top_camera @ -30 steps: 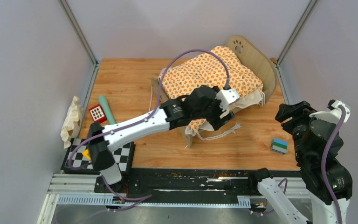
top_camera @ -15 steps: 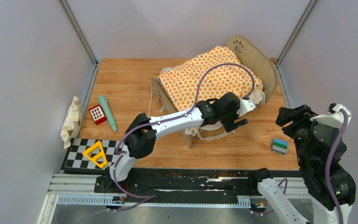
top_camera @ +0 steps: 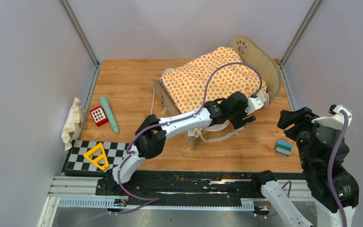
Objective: Set up the pet bed
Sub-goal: Adjust the bed frame at the center of the board.
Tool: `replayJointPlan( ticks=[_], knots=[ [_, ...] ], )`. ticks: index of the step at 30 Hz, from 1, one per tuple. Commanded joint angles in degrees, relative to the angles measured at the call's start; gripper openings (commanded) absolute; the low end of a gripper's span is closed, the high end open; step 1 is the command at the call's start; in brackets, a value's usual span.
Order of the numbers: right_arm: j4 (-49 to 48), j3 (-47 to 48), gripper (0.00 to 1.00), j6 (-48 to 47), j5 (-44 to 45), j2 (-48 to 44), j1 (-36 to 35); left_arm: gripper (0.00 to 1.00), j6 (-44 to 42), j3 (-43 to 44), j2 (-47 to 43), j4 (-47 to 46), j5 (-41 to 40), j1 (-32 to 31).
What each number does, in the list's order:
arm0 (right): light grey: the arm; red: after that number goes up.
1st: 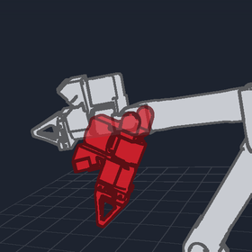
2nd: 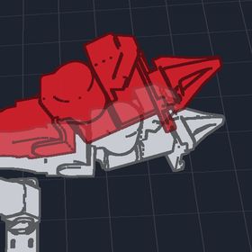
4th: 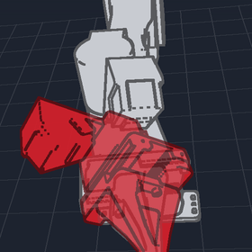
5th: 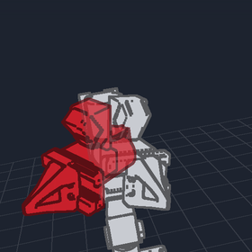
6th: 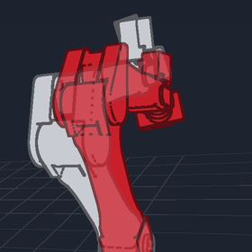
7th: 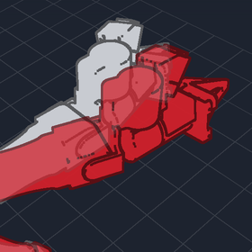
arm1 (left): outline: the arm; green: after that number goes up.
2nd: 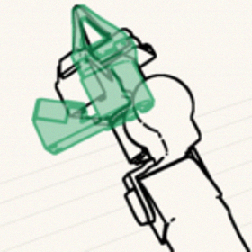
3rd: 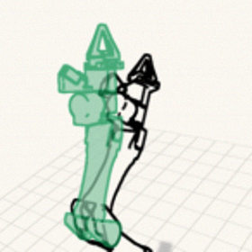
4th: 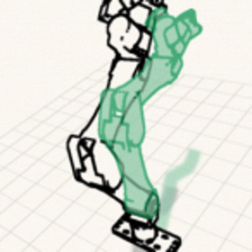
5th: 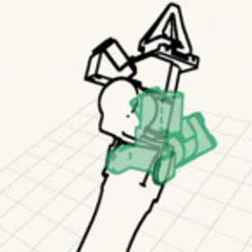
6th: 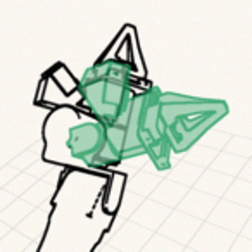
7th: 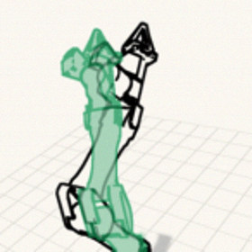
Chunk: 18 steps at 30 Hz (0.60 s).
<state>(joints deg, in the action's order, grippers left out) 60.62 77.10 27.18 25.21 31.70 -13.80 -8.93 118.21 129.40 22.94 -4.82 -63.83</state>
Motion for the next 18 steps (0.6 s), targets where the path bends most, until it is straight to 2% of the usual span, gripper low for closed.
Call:
replayJointPlan(
  ticks=[1,6,7,9,13,17,18],
  knots=[
    [-0.41,-0.67,0.56,-1.29,-1.28,-0.59,0.09,0.84,1.79,2.24,2.36,-0.31,3.44,0.83],
    [-0.48,-1.07,0.56,-1.13,-1.98,-0.75,0.09,0.83,3.85,2.39,3.97,0.81,3.86,2.23],
    [-0.50,-1.07,0.56,-1.08,-2.08,-0.76,0.11,0.80,4.11,2.23,4.07,1.00,4.36,2.59],
    [-0.63,-1.29,0.56,-1.04,-2.18,-0.85,0.09,0.64,4.39,1.99,4.11,1.73,6.21,3.14],
    [-1.01,-1.73,0.56,-1.15,-2.27,-0.94,0.09,0.40,2.99,0.43,2.59,3.22,8.53,3.44],
    [-1.89,-2.69,0.55,-1.15,-2.84,-1.02,0.09,0.02,0.17,-3.16,-0.65,5.72,9.60,3.51],
    [-2.24,-3.07,0.55,-1.28,-2.99,-0.95,0.09,0.00,-0.88,-4.50,-1.74,6.26,10.31,3.52]
  ],
)
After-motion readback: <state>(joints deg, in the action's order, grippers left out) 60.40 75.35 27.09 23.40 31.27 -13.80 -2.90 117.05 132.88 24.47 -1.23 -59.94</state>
